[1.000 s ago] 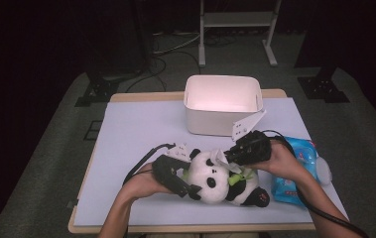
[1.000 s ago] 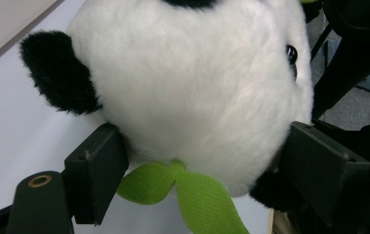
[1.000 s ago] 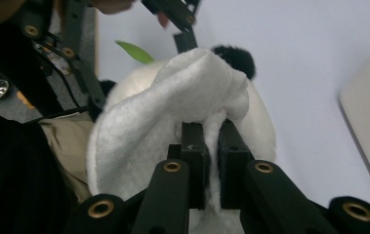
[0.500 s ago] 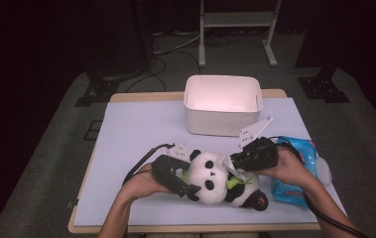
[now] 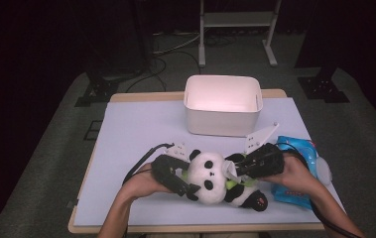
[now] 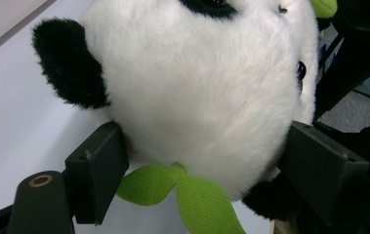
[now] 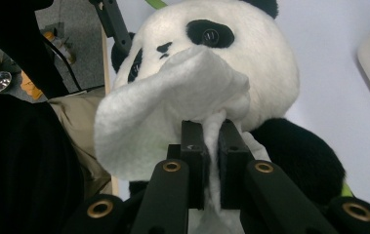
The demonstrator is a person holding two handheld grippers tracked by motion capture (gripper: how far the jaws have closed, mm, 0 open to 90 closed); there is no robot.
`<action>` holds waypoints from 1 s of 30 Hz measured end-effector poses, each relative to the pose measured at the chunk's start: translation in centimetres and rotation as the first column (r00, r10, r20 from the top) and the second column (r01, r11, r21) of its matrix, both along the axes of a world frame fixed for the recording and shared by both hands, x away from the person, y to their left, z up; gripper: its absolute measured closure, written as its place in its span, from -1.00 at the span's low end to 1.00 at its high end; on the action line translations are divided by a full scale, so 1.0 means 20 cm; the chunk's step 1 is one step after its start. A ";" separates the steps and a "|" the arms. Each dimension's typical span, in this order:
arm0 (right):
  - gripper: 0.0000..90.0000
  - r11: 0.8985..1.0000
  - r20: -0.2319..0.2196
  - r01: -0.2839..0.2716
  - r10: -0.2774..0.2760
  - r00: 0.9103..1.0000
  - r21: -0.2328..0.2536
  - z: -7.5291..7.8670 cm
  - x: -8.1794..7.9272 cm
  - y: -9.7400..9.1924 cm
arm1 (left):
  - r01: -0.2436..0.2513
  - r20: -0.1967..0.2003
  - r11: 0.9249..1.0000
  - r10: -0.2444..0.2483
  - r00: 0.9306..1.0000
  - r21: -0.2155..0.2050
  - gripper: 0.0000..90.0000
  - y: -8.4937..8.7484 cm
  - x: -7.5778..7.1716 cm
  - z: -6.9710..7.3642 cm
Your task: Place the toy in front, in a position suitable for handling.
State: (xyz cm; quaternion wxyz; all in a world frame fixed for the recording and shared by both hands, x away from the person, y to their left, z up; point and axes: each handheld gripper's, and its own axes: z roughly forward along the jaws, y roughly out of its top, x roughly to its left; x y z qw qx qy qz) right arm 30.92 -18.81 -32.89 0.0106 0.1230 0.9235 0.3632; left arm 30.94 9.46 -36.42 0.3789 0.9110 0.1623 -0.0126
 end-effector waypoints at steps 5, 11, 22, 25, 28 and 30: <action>0.86 1.000 -0.029 -0.006 0.006 1.000 0.002 -0.03 0.05 0.04 | -0.008 -0.008 1.000 0.008 1.000 0.006 -0.57 0.00 0.00 -0.01; 0.86 1.000 -0.041 -0.003 0.003 0.999 0.007 -0.04 0.11 0.06 | -0.030 -0.027 1.000 0.031 0.999 0.005 -0.57 0.01 0.02 0.00; 0.86 1.000 -0.020 0.007 -0.007 1.000 0.004 -0.03 0.16 0.13 | -0.082 -0.049 0.997 0.082 0.995 -0.003 -0.52 0.06 0.05 -0.01; 0.87 1.000 -0.027 0.004 -0.004 1.000 0.012 -0.03 0.17 0.15 | -0.086 -0.042 0.996 0.086 0.995 0.008 -0.52 0.07 0.05 0.00; 0.87 1.000 -0.028 -0.007 0.007 1.000 0.008 -0.03 0.19 0.19 | -0.101 -0.040 0.995 0.101 0.994 0.019 -0.52 0.10 0.05 0.00; 0.87 1.000 -0.029 -0.012 0.012 0.999 0.004 -0.03 0.21 0.22 | -0.118 -0.042 0.993 0.119 0.992 0.028 -0.52 0.12 0.05 0.00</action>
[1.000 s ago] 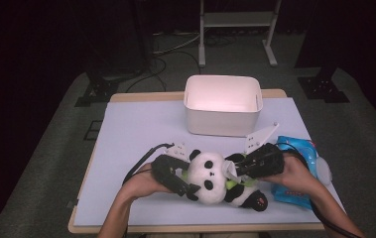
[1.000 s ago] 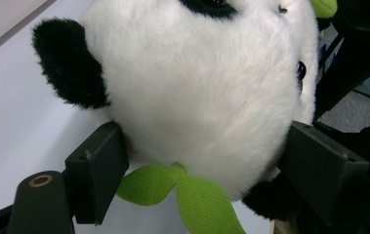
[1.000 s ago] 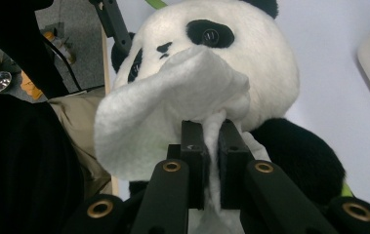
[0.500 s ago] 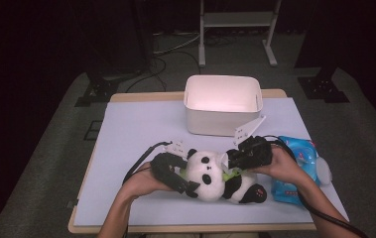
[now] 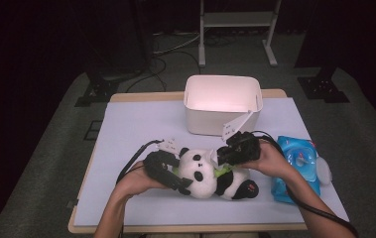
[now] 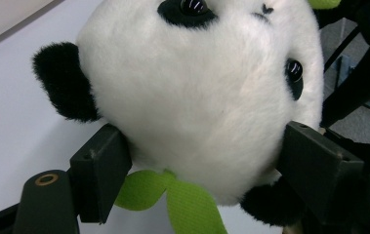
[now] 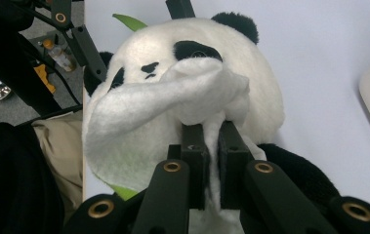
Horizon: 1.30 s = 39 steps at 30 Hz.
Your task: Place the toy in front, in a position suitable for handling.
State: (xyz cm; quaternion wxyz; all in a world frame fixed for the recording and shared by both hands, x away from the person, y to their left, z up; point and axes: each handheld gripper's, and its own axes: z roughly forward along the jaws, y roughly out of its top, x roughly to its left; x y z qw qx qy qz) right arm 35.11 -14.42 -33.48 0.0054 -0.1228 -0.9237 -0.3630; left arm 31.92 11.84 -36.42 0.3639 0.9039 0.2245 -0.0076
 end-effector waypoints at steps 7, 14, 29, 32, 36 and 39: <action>0.86 1.000 -0.028 -0.016 0.016 0.999 0.010 -0.01 0.09 0.10 | -0.060 -0.004 0.998 0.060 0.998 -0.009 -0.52 0.08 0.02 -0.01; 0.86 1.000 0.010 -0.017 0.017 1.000 0.006 0.01 0.04 0.10 | -0.051 0.011 0.999 0.051 0.999 -0.015 -0.52 0.09 0.02 -0.01; 0.86 0.997 0.044 -0.079 0.079 0.996 0.008 0.08 -0.18 0.11 | -0.034 0.042 0.999 0.034 0.999 -0.002 -0.52 0.06 -0.01 0.01; 0.86 0.997 0.044 -0.080 0.080 0.996 0.006 0.06 -0.21 0.10 | -0.027 0.047 1.000 0.027 0.999 0.005 -0.52 0.05 -0.01 0.01; 0.86 0.998 0.037 -0.059 0.059 0.998 0.000 0.04 -0.23 0.08 | -0.034 0.053 0.999 0.034 0.998 0.004 -0.52 0.03 -0.01 0.02; 0.86 0.999 0.022 -0.037 0.037 0.999 0.009 0.02 -0.23 0.05 | -0.039 0.062 0.999 0.039 0.997 -0.006 -0.53 0.01 -0.02 0.03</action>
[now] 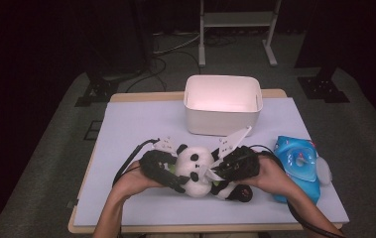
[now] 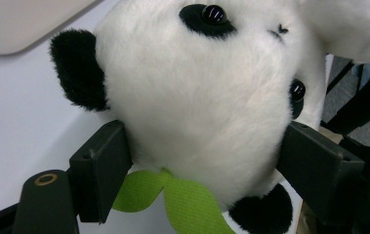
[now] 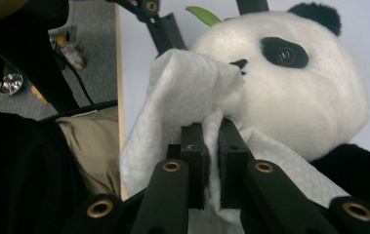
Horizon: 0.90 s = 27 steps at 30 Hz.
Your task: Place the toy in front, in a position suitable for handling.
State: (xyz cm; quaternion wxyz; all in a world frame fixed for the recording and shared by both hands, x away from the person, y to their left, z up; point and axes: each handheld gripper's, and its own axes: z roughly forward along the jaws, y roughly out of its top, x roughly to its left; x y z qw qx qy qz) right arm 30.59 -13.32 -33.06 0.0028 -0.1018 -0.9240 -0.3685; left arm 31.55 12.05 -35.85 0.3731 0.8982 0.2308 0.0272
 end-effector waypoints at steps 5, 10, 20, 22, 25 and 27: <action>0.87 1.000 -0.001 0.017 -0.017 1.000 0.001 -0.01 0.02 -0.04 | 0.002 0.016 1.000 -0.002 1.000 -0.003 -0.54 -0.03 -0.01 0.02; 0.87 0.999 -0.008 0.039 -0.039 0.999 0.021 0.00 0.04 -0.09 | 0.012 0.030 1.000 -0.012 0.999 -0.005 -0.56 -0.06 -0.02 0.04; 0.87 0.994 -0.027 0.085 -0.084 0.996 0.064 0.00 0.11 -0.19 | 0.037 0.062 0.999 -0.038 0.997 0.012 -0.57 -0.13 -0.05 0.07; 0.88 0.993 -0.035 0.092 -0.090 0.995 0.068 0.00 0.12 -0.20 | 0.038 0.062 0.999 -0.038 0.997 0.010 -0.57 -0.13 -0.05 0.07; 0.88 0.992 -0.039 0.095 -0.092 0.995 0.079 -0.01 0.13 -0.21 | 0.042 0.064 0.999 -0.042 0.997 0.013 -0.57 -0.13 -0.05 0.07; 0.88 0.992 -0.045 0.100 -0.097 0.994 0.080 -0.01 0.14 -0.21 | 0.043 0.062 0.999 -0.044 0.997 0.013 -0.57 -0.14 -0.05 0.07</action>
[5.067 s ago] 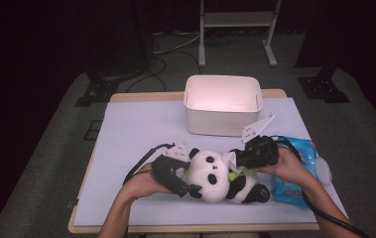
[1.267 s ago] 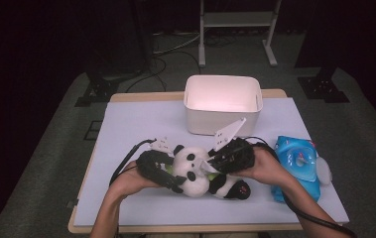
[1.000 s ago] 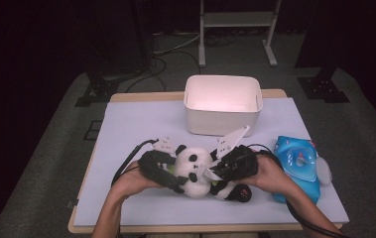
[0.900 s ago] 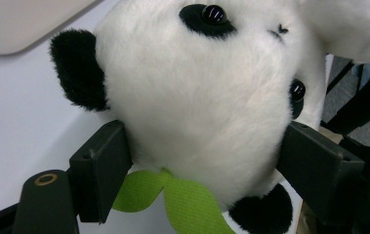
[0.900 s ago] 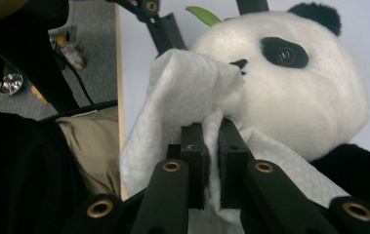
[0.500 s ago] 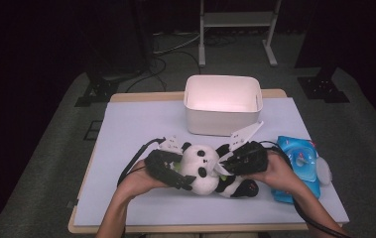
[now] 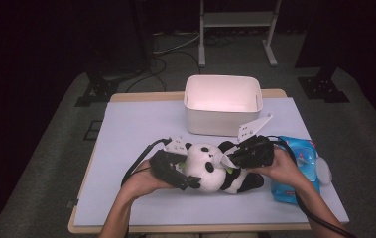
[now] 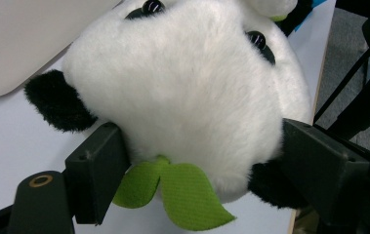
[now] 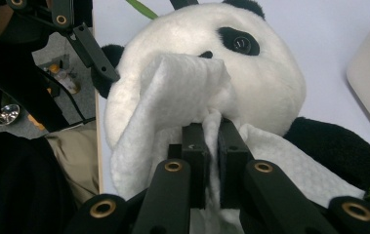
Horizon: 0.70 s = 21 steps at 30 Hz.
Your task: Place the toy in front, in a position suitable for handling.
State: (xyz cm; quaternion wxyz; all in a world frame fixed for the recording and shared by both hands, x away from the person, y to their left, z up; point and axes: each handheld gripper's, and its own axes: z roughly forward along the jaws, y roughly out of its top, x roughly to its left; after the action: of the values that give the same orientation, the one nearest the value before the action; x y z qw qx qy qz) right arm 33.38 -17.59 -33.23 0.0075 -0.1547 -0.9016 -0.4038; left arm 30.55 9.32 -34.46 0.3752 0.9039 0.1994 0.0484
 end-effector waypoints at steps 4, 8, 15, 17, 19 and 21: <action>0.88 1.000 0.003 -0.002 0.002 1.000 -0.003 0.00 0.01 0.00 | 0.004 -0.009 1.000 -0.004 1.000 -0.003 -0.57 0.00 0.00 0.00; 0.88 1.000 0.004 0.007 -0.007 1.000 -0.002 0.00 0.02 0.00 | 0.013 -0.019 1.000 -0.013 1.000 -0.017 -0.57 0.00 0.00 0.00; 0.88 1.000 0.002 0.005 -0.005 1.000 0.005 0.00 0.04 -0.01 | 0.023 -0.019 1.000 -0.023 1.000 -0.011 -0.57 0.00 0.00 0.00; 0.88 1.000 -0.001 0.012 -0.012 1.000 0.013 0.00 0.06 -0.01 | 0.030 -0.021 0.999 -0.030 0.999 -0.013 -0.56 0.00 0.00 -0.01; 0.88 1.000 -0.013 0.017 -0.017 1.000 0.026 -0.01 0.07 -0.02 | 0.031 -0.022 0.999 -0.031 0.999 -0.013 -0.56 0.01 0.00 -0.01; 0.88 0.999 -0.013 0.016 -0.016 1.000 0.029 -0.01 0.07 -0.02 | 0.031 -0.023 0.999 -0.031 0.999 -0.011 -0.56 0.01 0.00 -0.01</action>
State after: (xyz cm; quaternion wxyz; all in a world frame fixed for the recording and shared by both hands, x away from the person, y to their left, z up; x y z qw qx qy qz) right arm 34.83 -17.93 -33.40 0.0125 -0.1644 -0.8943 -0.4159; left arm 30.64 9.47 -34.62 0.3784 0.9054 0.1899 0.0310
